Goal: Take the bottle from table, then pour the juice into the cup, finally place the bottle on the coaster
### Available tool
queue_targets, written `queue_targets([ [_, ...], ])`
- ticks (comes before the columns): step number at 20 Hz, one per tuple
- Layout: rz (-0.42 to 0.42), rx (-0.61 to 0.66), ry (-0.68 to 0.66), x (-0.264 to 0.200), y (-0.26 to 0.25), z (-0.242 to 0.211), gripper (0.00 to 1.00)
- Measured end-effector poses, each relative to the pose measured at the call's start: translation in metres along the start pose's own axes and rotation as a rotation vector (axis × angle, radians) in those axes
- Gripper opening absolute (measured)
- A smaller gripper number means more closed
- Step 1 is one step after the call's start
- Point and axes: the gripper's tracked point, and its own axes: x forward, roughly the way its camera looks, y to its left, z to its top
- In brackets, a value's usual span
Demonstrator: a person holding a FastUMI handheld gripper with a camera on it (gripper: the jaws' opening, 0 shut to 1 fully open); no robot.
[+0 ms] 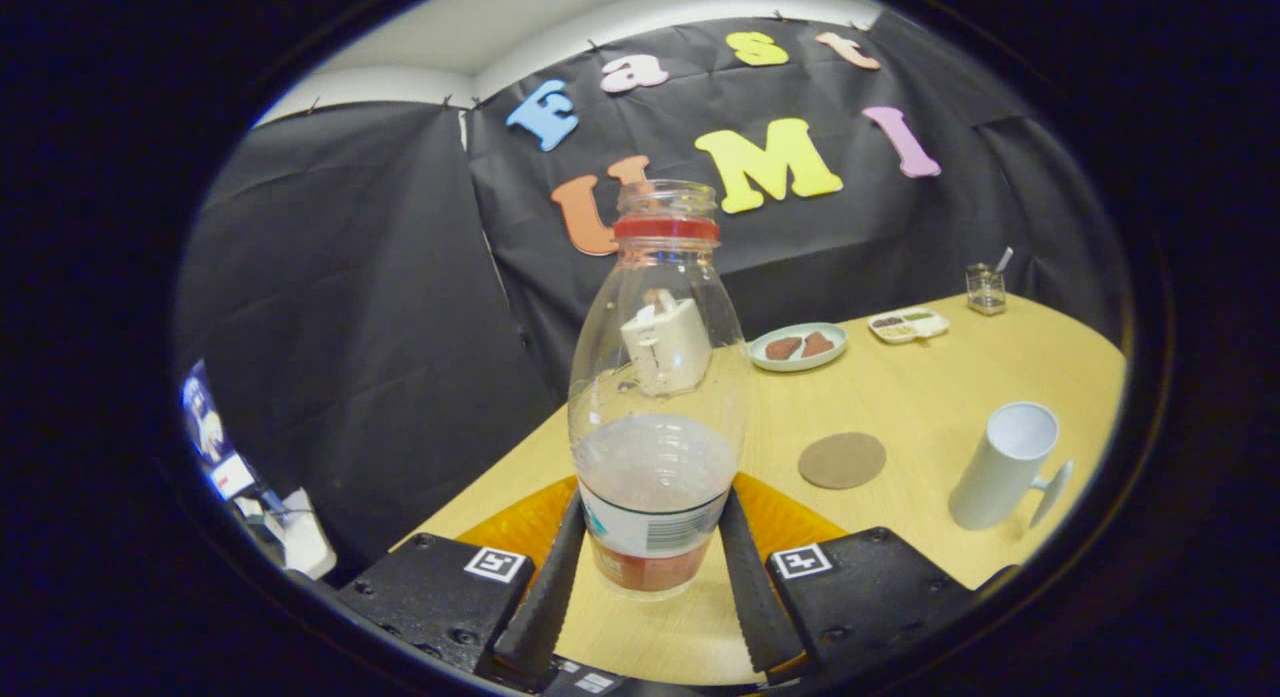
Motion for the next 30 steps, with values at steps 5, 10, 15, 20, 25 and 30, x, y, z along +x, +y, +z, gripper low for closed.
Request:
queue_targets([
  [5,0.051,0.297,-0.018,0.004,-0.014,0.012,0.75],
  [10,0.054,0.476,-0.030,0.007,-0.034,0.013,0.74],
  [15,0.076,0.653,-0.048,0.010,-0.043,0.023,0.74],
  [20,0.102,0.794,-0.085,0.007,-0.049,0.032,0.74],
  [25,0.129,0.922,-0.123,0.009,-0.054,0.038,0.74],
  [30,0.143,1.021,-0.143,0.013,-0.056,0.049,0.74],
])
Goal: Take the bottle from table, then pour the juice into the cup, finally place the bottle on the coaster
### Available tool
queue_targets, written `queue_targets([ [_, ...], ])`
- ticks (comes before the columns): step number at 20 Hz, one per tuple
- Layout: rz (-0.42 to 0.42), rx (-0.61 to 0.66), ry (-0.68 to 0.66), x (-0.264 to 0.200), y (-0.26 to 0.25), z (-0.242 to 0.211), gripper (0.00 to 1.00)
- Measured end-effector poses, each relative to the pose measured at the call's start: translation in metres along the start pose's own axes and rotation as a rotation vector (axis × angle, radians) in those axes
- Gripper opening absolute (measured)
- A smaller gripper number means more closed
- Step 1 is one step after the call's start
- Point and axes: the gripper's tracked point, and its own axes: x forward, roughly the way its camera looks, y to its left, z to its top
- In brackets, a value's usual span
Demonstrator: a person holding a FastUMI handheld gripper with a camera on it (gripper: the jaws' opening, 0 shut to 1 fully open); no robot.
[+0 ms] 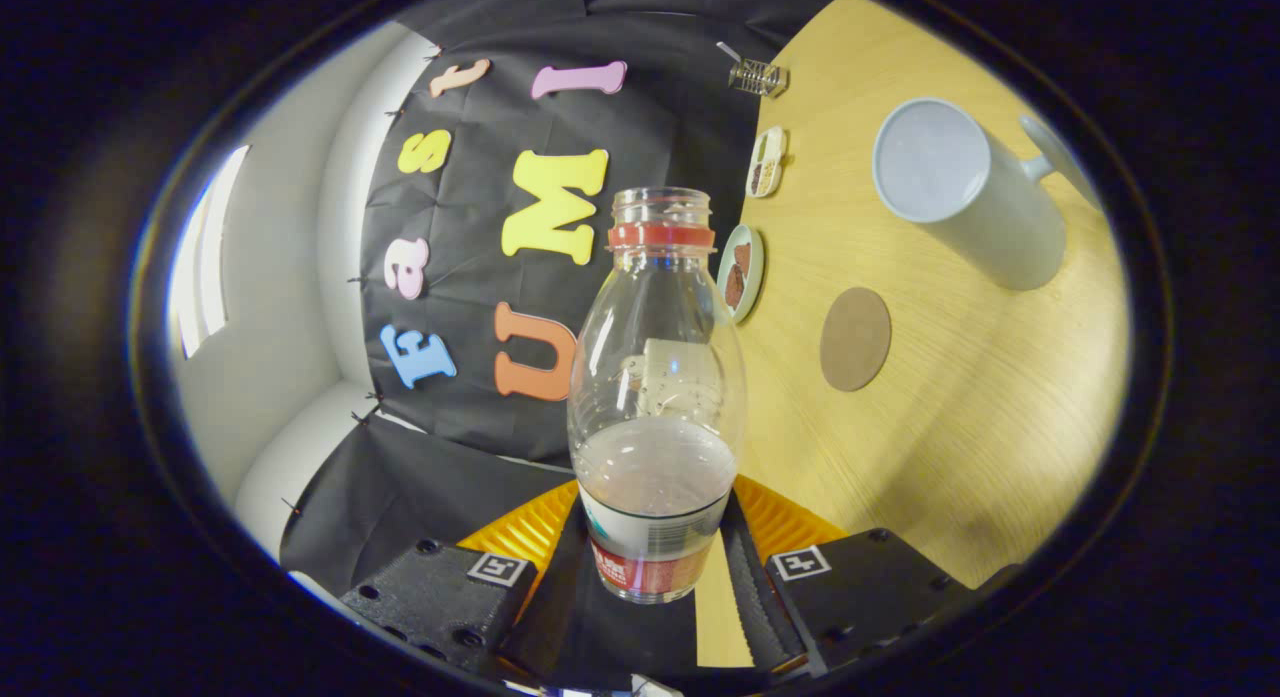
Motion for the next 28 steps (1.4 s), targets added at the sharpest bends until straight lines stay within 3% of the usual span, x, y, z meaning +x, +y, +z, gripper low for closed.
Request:
queue_targets([
  [13,0.053,0.203,-0.044,0.006,0.021,0.017,0.74],
  [28,0.087,0.309,-0.079,0.012,0.029,0.041,0.74],
])
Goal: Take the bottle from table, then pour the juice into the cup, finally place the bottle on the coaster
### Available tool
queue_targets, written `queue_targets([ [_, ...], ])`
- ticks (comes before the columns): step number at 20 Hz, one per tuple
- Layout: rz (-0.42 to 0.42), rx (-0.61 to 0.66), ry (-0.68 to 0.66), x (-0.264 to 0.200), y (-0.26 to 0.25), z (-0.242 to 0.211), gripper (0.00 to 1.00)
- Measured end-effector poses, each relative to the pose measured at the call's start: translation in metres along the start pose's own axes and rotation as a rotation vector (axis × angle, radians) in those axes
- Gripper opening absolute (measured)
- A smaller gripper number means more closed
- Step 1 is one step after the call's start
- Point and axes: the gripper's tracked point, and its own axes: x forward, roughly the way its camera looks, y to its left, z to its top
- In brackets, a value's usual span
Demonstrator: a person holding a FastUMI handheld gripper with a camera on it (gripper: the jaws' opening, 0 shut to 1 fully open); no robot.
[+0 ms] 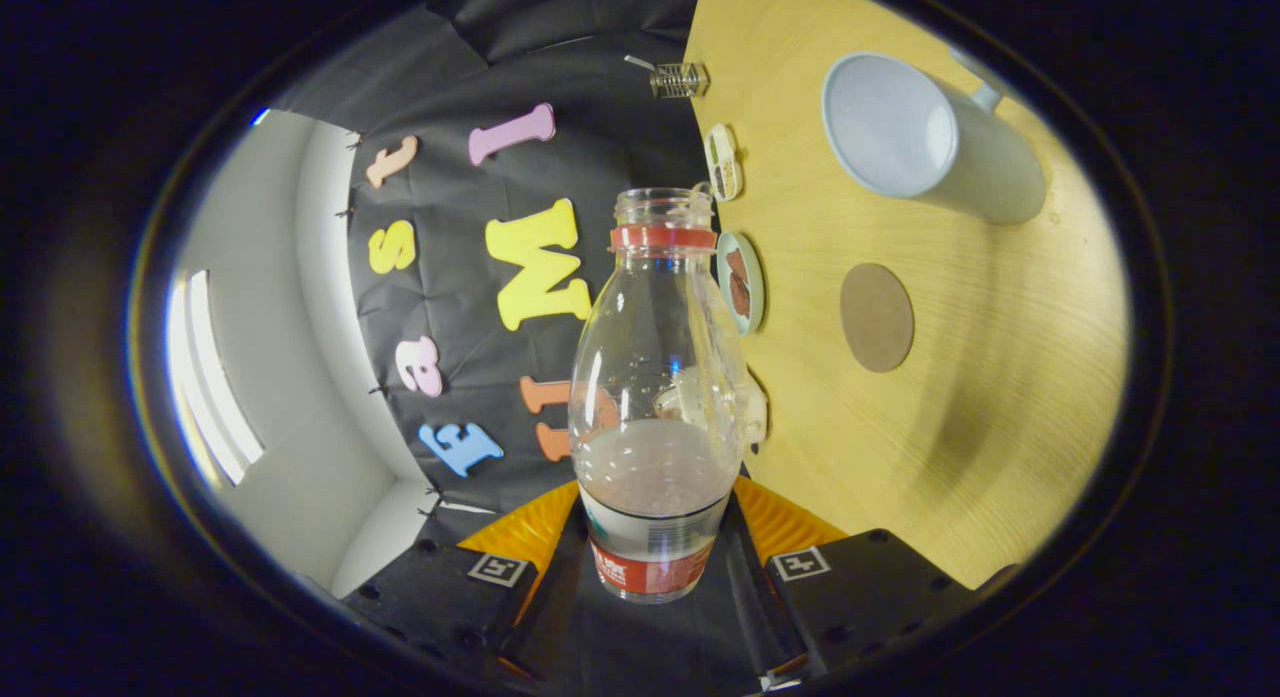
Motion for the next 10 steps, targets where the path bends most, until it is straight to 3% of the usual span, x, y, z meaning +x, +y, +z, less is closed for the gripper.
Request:
queue_targets([
  [10,0.001,0.032,-0.007,-0.0007,0.0013,0.0040,0.74],
])
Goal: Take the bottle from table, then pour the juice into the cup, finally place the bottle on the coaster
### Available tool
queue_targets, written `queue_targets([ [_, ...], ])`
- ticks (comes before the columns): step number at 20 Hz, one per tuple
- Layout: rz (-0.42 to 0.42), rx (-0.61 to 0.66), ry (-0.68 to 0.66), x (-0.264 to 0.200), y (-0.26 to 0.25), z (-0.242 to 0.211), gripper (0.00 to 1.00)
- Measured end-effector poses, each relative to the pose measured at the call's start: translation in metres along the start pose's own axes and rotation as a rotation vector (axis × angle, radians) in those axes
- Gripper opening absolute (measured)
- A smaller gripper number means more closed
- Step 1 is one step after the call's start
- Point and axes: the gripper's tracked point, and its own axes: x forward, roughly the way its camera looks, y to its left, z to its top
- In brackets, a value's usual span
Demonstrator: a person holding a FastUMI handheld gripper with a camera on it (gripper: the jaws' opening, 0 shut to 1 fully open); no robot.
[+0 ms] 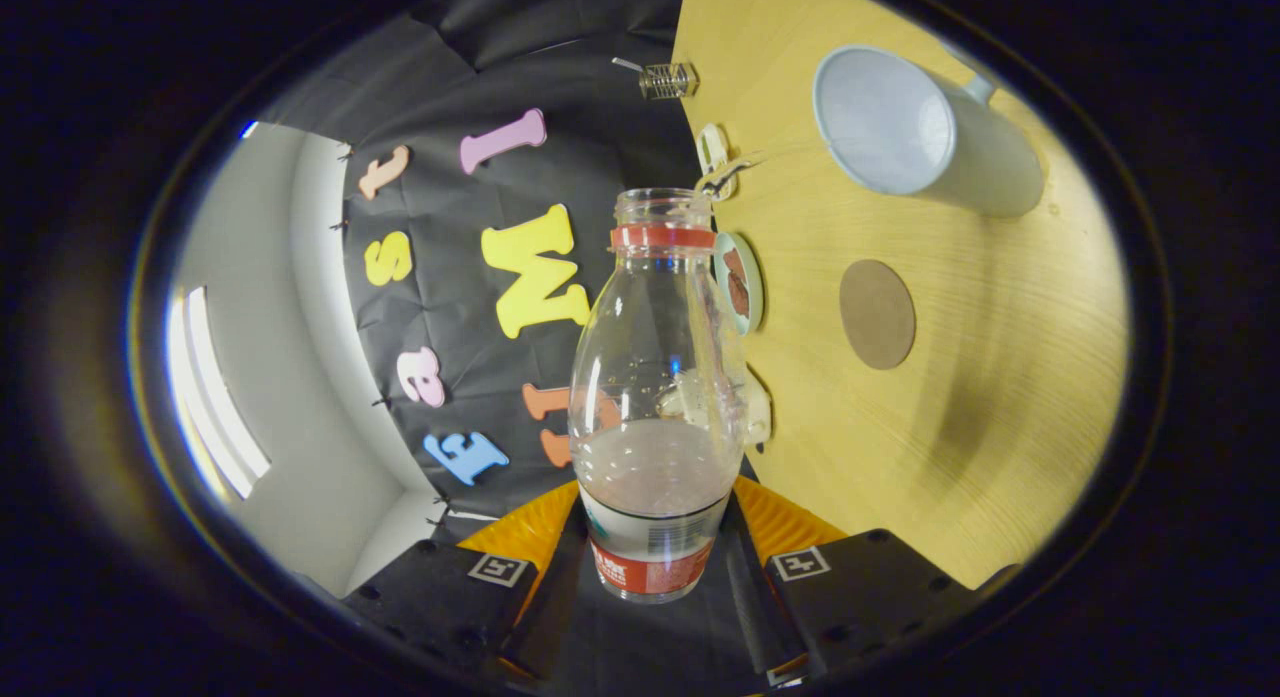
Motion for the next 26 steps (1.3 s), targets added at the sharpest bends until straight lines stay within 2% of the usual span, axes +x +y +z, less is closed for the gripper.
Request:
queue_targets([
  [26,0.036,0.097,0.006,0.001,0.021,-0.005,0.73],
])
